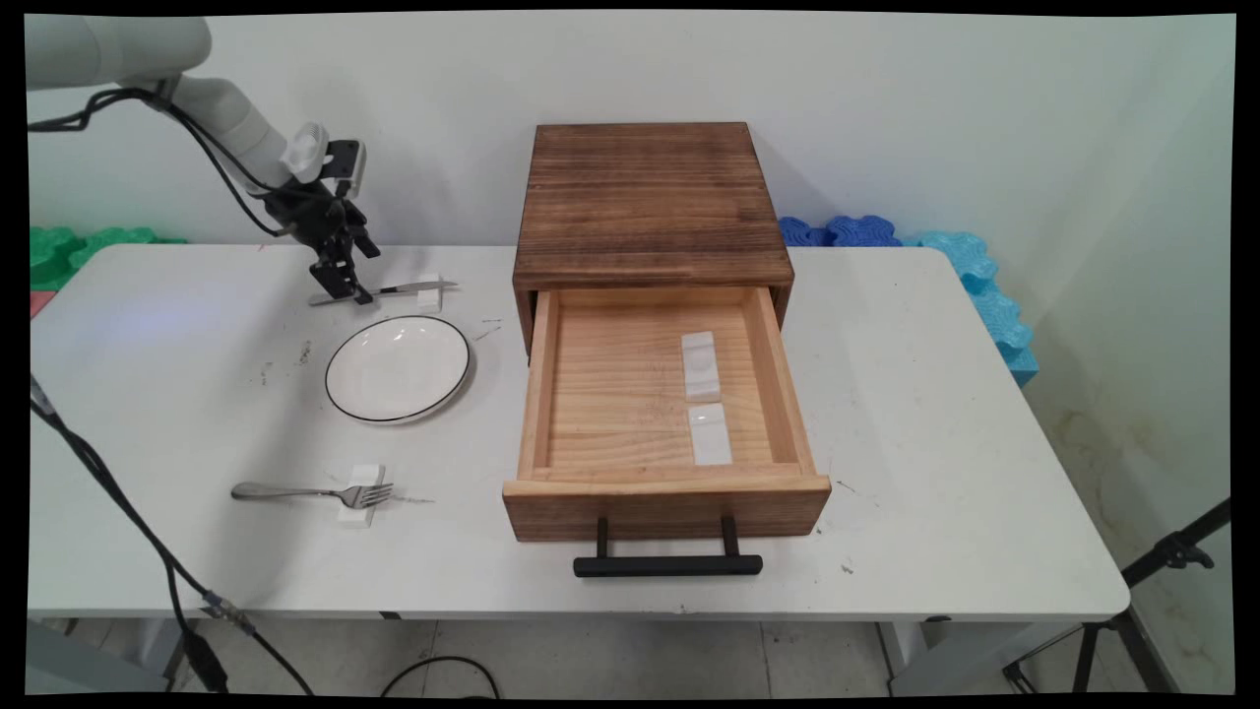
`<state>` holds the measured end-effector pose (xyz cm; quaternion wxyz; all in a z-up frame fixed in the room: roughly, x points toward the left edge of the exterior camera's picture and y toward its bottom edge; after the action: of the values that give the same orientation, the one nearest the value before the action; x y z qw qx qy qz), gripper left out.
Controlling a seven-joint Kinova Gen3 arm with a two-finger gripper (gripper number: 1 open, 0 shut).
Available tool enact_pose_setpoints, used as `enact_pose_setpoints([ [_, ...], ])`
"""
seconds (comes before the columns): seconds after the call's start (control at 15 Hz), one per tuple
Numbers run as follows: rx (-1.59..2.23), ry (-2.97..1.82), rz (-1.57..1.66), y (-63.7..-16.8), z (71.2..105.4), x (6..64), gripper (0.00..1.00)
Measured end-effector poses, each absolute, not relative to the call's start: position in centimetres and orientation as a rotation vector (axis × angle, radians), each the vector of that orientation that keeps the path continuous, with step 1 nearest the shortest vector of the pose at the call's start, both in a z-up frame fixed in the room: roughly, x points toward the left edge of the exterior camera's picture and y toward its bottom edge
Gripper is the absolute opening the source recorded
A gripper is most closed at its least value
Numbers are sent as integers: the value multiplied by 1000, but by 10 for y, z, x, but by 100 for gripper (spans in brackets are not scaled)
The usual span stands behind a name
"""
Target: Pick up the knife from the left of the white plate, then place the picked object into the drawer
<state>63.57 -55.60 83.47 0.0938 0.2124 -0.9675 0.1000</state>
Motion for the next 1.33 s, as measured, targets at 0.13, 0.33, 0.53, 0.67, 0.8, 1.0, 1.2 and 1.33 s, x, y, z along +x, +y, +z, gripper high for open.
enact_pose_setpoints([
  [0.13, 629, -2869, 292, -559, 831, 636, 100],
  [0.33, 629, -2869, 287, -562, 827, 636, 100],
  [0.53, 629, -2869, 280, -565, 822, 636, 100],
  [0.67, 629, -2869, 278, -566, 820, 636, 100],
  [0.8, 631, -2867, 275, -566, 818, 636, 0],
  [1.0, 631, -2866, 272, -567, 816, 636, 0],
  [1.2, 629, -2867, 265, -565, 813, 635, 0],
  [1.33, 629, -2867, 259, -562, 811, 635, 0],
])
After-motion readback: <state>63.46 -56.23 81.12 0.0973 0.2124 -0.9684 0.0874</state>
